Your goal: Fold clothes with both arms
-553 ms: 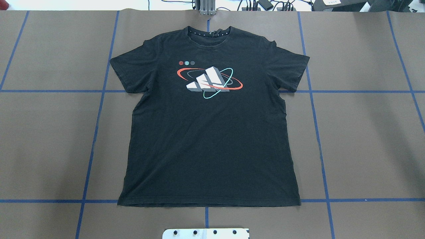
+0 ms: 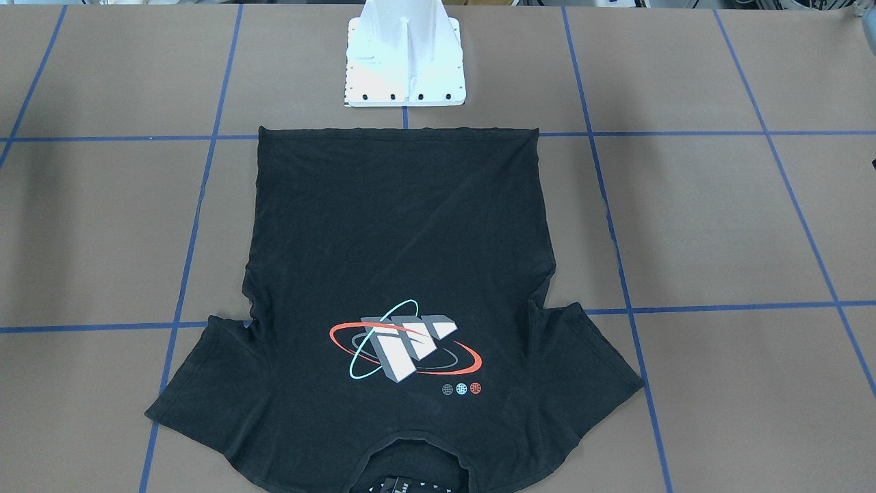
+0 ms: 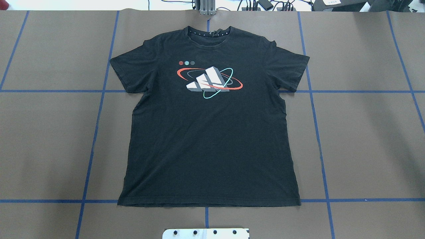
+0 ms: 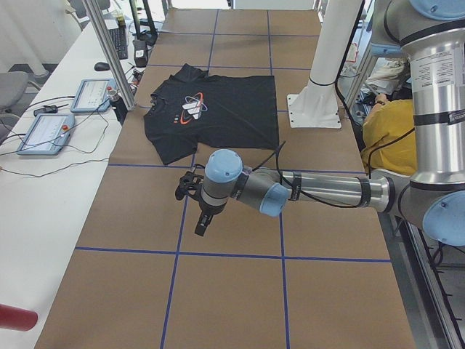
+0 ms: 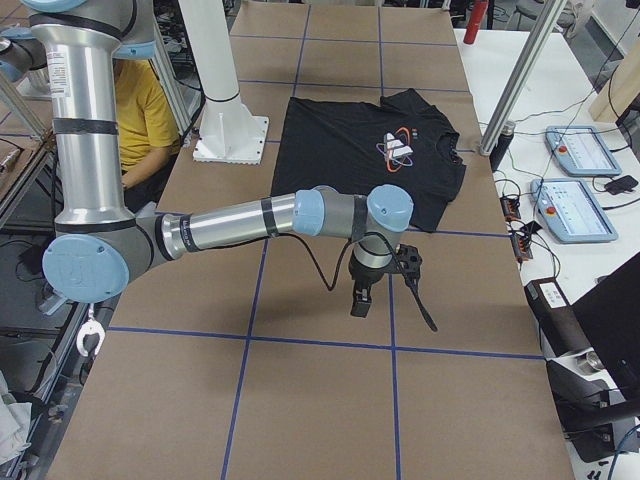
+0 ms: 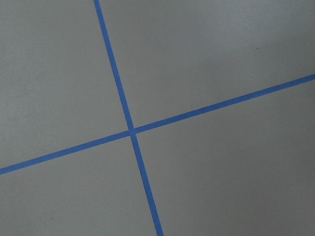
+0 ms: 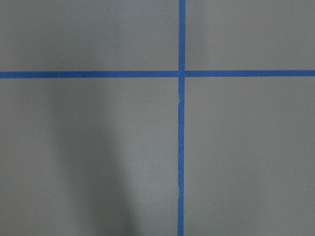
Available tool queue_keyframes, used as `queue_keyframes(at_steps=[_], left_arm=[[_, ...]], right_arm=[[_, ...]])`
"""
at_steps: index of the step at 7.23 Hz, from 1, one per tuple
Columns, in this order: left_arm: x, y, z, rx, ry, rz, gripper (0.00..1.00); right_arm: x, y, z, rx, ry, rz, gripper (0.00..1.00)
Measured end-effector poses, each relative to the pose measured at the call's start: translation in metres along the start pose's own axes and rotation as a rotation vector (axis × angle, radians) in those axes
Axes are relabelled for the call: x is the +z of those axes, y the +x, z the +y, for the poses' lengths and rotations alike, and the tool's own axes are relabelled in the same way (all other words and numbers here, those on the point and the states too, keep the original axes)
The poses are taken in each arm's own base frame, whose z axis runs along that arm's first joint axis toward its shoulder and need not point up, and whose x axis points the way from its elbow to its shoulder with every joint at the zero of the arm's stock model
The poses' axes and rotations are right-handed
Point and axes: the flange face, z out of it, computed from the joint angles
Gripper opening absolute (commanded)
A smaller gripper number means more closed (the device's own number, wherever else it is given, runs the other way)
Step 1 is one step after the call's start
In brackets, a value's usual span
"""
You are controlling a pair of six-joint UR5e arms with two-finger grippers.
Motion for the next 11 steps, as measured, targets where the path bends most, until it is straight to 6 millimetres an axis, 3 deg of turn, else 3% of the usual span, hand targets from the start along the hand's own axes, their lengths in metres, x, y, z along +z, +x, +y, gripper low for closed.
queue_keyframes(at_steps=[2,5,6,9,11], left_arm=[[-0.002,0.003,0.002,0.004,0.003,-0.001,1.0],[-0.001,0.003,0.001,0.011,0.004,0.002,1.0],[-0.002,0.005,0.0,0.016,0.007,0.003,1.0],[-0.004,0.009,-0.003,0.053,0.04,0.005,1.0],[-0.004,0.01,-0.004,0.06,0.047,0.006,1.0]], right_arm=[[0.001,-0.011,-0.004,-0.023,0.005,-0.038,1.0],[0.029,-0.064,-0.02,-0.17,0.042,-0.072,1.0],[0.041,-0.097,-0.037,-0.166,0.045,-0.077,1.0],[0.079,-0.195,-0.13,0.032,0.176,-0.144,0.98],[0.096,-0.268,-0.179,0.157,0.228,-0.211,0.92]])
